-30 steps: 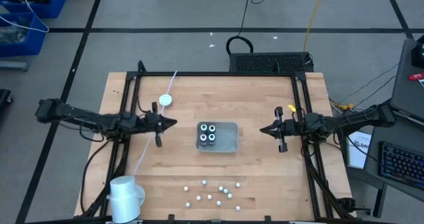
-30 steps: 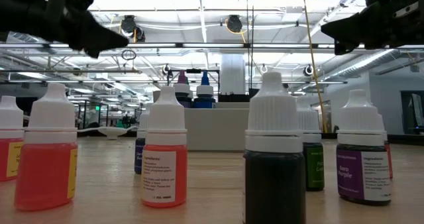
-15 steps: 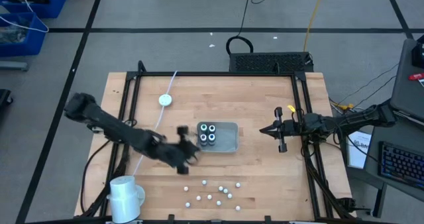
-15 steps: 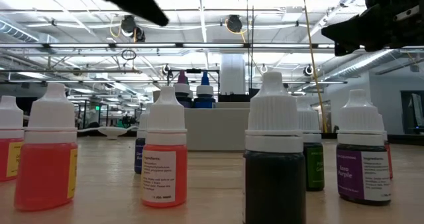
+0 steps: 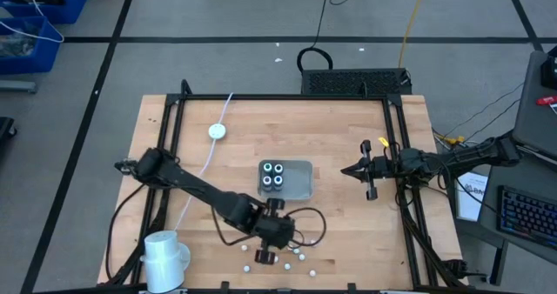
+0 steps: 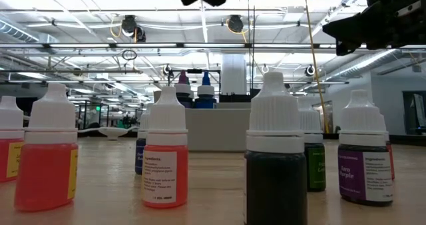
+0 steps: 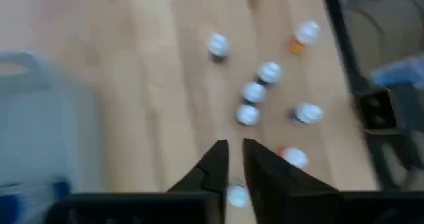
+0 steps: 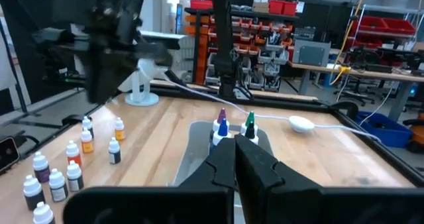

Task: Pick & Place food coloring
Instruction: Put the small blue food coloring bottle into the gray container

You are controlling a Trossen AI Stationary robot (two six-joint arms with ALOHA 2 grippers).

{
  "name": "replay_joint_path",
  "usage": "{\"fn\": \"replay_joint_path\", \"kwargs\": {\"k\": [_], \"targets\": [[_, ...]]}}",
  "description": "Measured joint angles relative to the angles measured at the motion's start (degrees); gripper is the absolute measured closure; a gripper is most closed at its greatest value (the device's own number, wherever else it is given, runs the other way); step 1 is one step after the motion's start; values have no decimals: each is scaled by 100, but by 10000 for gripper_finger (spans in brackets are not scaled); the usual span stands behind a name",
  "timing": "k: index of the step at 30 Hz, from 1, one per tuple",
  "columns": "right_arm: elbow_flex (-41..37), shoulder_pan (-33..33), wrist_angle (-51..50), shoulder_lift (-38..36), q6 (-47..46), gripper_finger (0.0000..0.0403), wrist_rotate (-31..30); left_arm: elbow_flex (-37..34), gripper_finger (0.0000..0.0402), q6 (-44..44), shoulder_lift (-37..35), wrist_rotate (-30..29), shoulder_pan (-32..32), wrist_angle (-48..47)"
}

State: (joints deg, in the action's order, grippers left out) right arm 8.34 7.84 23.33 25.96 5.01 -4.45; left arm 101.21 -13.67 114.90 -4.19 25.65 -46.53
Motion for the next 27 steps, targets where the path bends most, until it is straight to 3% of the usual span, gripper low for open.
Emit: {"fn": "replay_joint_path", "kwargs": {"k": [7,11,27], "targets": [[0,1,-7,0,183,403,1,228,226,-543,302,165,-39,-467],[0,0,-8,-2,272,403,0,4,187,-731,303,274,-5,-520],[0,2,-44,-2,472,403,-1,-1078,176,-983,300,412,104,203]]}}
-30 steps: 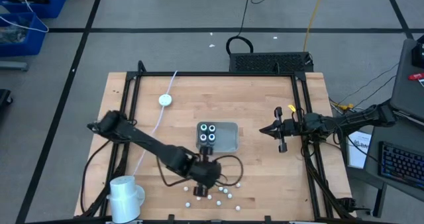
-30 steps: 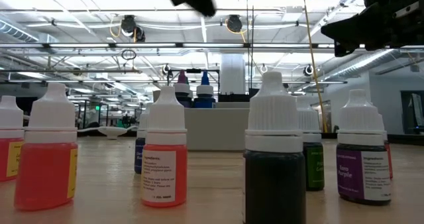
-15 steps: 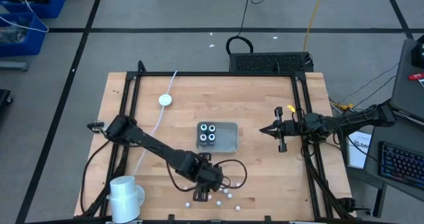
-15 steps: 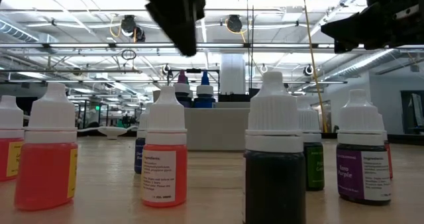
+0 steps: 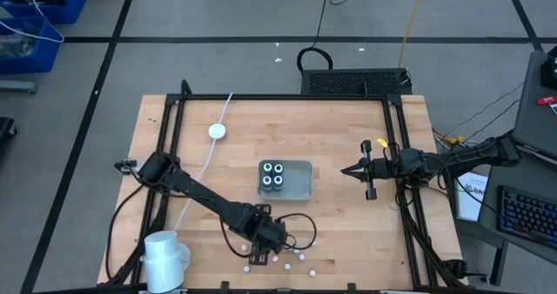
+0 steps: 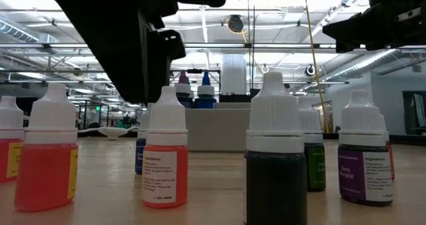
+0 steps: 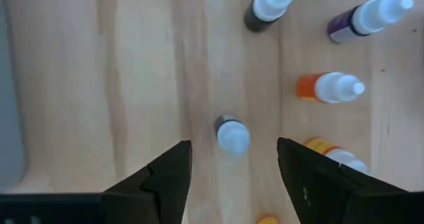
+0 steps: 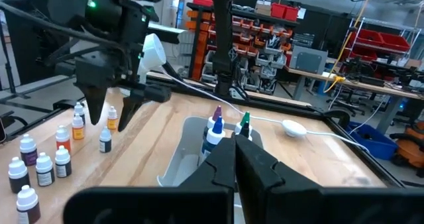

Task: Pick & Place food coloring
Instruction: Put the small blue food coloring bottle into the gray container

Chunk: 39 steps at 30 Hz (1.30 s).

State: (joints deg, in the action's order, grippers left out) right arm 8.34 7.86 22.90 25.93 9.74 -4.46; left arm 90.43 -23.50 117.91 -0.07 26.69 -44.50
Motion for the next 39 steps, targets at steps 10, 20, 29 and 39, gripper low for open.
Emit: {"fn": "replay_joint_path", "kwargs": {"k": [10,20,29,39], "targets": [[1,0,0,1,0,403,-19,-354,176,92,0,31,-84,581],[2,0,0,2,-1,403,-21,-558,176,190,-2,49,-79,802],[2,0,0,2,-2,403,-21,-624,176,217,-2,48,-84,968],[2,0,0,2,-2,403,-23,-624,229,220,-2,161,-84,969]]}}
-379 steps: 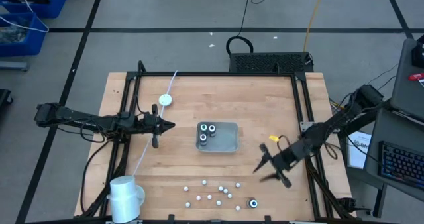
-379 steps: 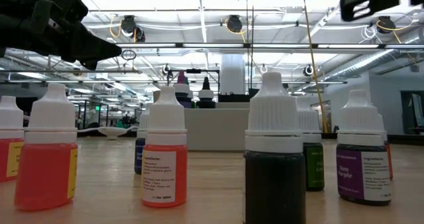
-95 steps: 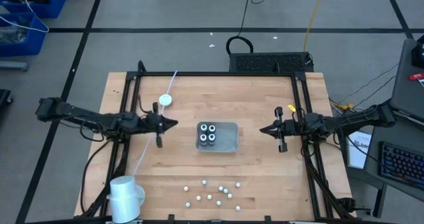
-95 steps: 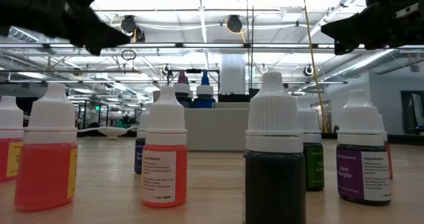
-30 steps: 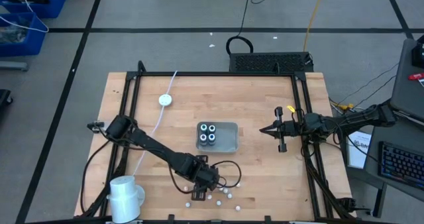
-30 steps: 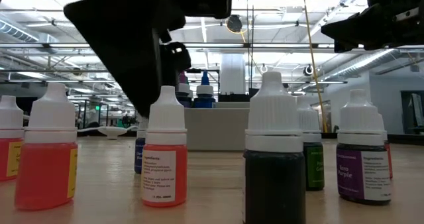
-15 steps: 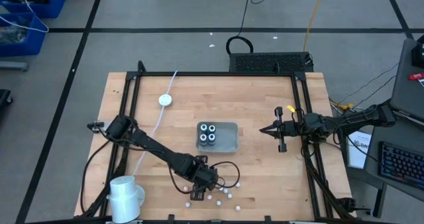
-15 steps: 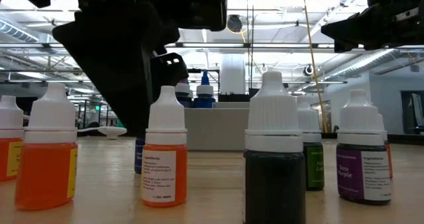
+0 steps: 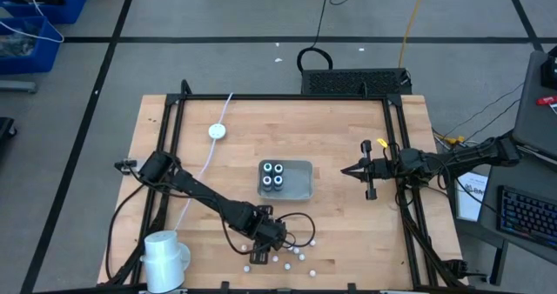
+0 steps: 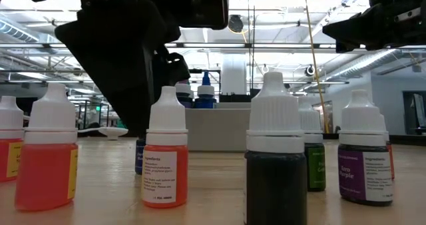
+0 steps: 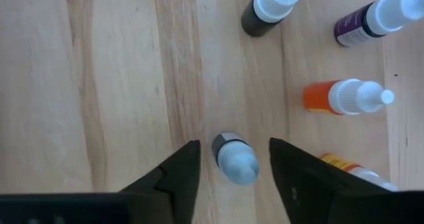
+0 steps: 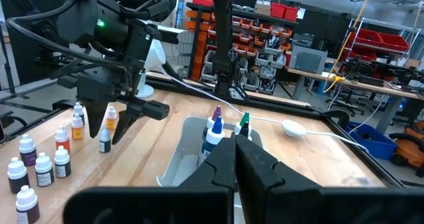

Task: Pick & Place food coloring
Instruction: Put the small blue food coloring bottle into the gray container

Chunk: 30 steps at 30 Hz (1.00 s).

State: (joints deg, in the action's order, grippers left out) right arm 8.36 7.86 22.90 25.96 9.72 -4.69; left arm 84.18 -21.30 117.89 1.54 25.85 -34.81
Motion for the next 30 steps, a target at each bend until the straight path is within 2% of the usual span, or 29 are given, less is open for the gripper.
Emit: {"fn": "replay_joint_path", "kwargs": {"k": [5,8,12,17,25,30], "targets": [[0,0,0,0,0,403,2,0,299,-4,0,32,0,-10],[0,-2,0,-2,0,403,1,0,335,0,-1,344,-1,-1],[0,-2,0,-1,0,403,0,48,337,319,-69,533,9,-126],[0,-2,0,0,0,403,0,70,337,892,-645,-174,28,-554],[2,-2,10,-1,0,403,5,-24,334,1800,-2238,-1207,-28,-625],[2,-1,4,-2,0,403,15,-722,333,1915,-3233,-1486,-179,-377]]}}
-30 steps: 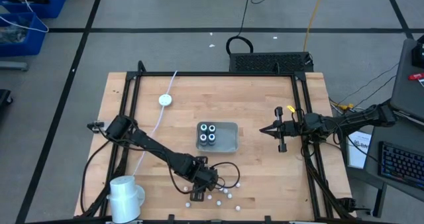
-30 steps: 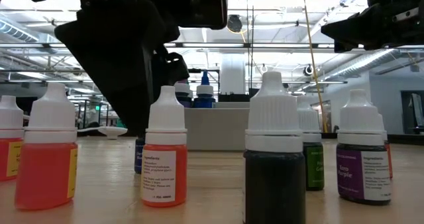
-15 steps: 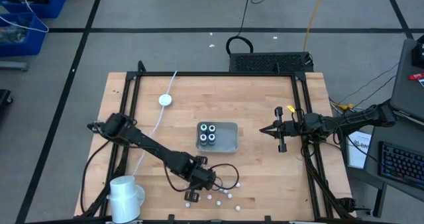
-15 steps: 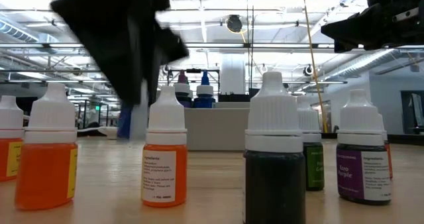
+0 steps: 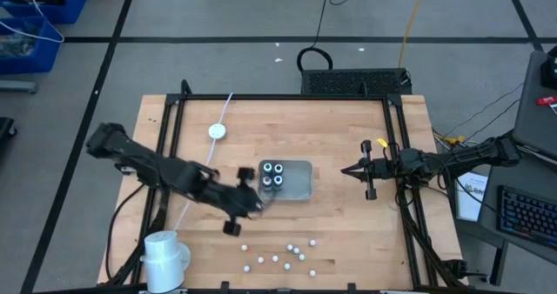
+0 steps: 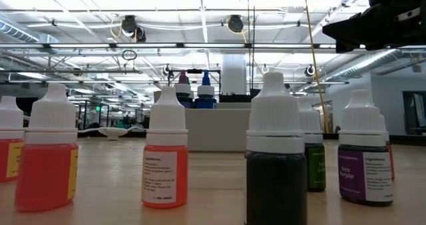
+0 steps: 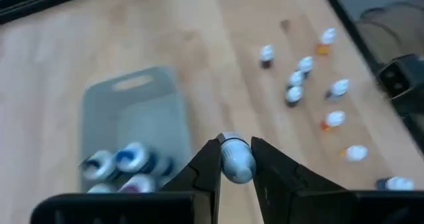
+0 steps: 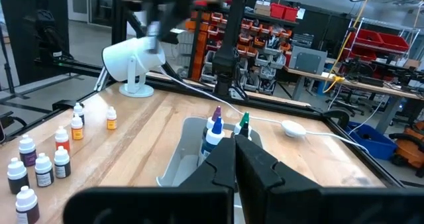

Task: Pick & Place food coloring
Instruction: Put the small blue food coloring bottle into the gray container

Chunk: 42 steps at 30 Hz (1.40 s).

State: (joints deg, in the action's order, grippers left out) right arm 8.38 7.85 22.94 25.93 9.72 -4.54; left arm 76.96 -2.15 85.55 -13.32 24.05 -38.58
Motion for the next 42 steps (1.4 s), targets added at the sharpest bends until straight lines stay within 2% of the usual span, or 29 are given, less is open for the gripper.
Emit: {"fn": "replay_joint_path", "kwargs": {"k": [4,11,14,18,23,27,34,42], "targets": [[0,0,-2,0,0,403,5,-1017,332,-270,-859,-55,-138,538],[0,0,1,2,-2,403,5,-3041,331,-1017,-2000,-19,-506,2195],[0,-1,17,0,0,403,7,-3402,331,-1610,-2132,-10,-731,2388],[0,-2,17,1,-1,403,7,-3366,330,-2004,-1968,42,-959,2311],[0,1,42,2,-1,403,9,-2448,330,-1898,-1317,203,-1116,2122],[0,-1,86,0,-2,403,9,-1104,330,-1680,-361,229,-1242,1077],[0,-1,83,1,-1,403,9,1577,330,-1234,1707,347,-1579,-1019],[0,1,81,2,0,403,9,3776,330,-610,3446,694,-1923,-1837]]}}
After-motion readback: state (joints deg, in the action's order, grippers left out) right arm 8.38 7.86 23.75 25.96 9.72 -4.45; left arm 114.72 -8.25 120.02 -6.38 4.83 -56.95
